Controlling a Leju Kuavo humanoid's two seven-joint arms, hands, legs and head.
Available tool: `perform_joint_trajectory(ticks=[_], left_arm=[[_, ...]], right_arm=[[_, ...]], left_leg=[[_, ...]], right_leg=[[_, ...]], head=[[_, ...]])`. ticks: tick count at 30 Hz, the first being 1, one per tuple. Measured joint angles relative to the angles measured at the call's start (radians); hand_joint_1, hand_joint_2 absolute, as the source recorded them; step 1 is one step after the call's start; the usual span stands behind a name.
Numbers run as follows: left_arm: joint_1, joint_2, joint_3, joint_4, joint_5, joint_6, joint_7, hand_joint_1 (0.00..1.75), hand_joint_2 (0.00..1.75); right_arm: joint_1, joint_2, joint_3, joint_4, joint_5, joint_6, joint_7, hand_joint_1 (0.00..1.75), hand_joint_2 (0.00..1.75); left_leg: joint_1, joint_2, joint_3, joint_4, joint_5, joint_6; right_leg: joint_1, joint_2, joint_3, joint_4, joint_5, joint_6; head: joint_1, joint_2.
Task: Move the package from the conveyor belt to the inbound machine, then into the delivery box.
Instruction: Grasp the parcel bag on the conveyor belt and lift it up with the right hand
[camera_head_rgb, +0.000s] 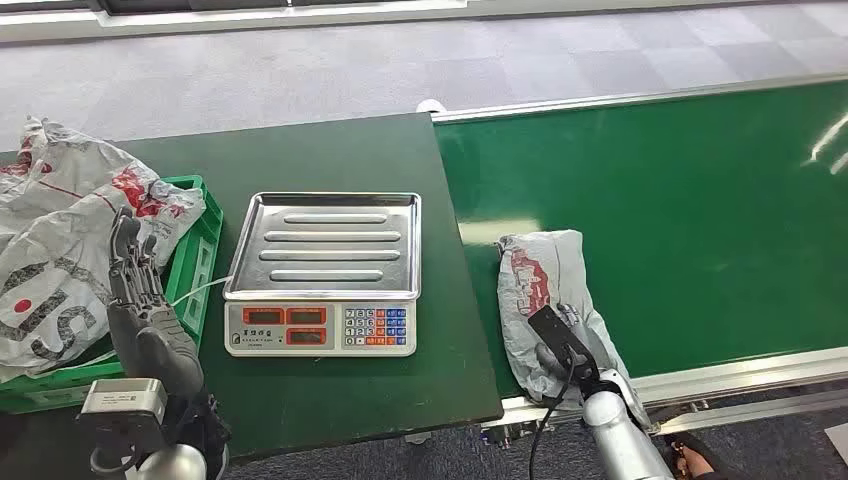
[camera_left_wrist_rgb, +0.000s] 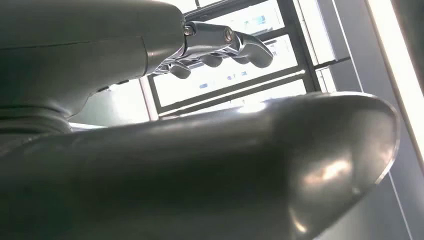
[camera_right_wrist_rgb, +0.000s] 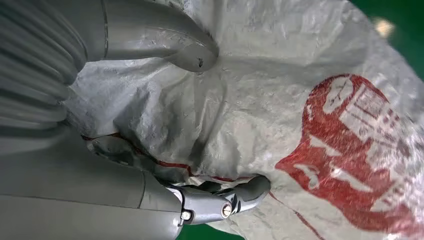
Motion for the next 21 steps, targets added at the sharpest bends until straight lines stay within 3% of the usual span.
perform_joint_trajectory(ticks=[21], left_arm=[[0.01,0.001,0.007,-0.008,0.054,-0.003,0.01,0.0,0.0]], right_arm=[[0.028,0.004,0.117,-0.068,0.259,-0.098,0.174,1.75,1.75]], left_leg=[[0.0,0.0,0.002,0.0,0.0,0.0]], right_leg=[[0.0,0.0,0.002,0.0,0.0,0.0]], head=[[0.0,0.0]])
